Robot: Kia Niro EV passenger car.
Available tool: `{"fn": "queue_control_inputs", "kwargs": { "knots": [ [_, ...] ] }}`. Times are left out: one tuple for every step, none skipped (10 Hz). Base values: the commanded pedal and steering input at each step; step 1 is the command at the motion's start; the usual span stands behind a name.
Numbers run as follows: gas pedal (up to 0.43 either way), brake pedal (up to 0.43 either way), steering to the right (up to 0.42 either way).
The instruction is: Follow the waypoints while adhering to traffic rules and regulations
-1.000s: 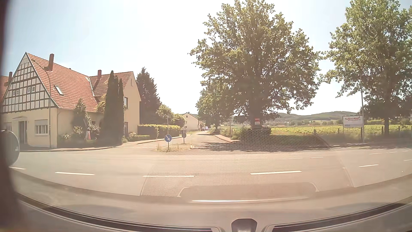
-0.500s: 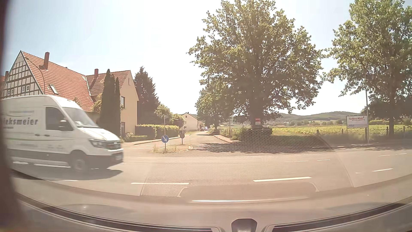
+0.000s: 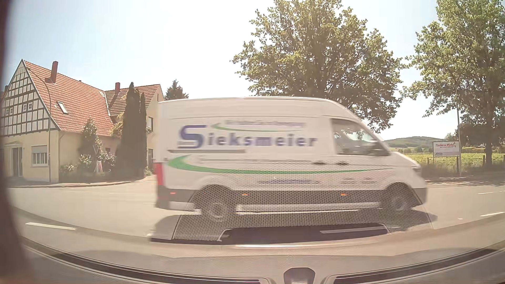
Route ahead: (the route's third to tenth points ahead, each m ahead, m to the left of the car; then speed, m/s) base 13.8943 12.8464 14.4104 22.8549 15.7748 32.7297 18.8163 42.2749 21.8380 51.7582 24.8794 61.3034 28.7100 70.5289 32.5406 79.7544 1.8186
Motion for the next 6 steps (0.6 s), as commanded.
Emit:
{"fn": "queue_control_inputs", "kwargs": {
  "knots": [
    [0.0, 0.116, -0.1],
    [0.0, 0.146, -0.113],
    [0.0, 0.171, -0.122],
    [0.0, 0.195, -0.134],
    [0.0, 0.226, -0.144],
    [0.0, 0.238, -0.152]
  ]
}}
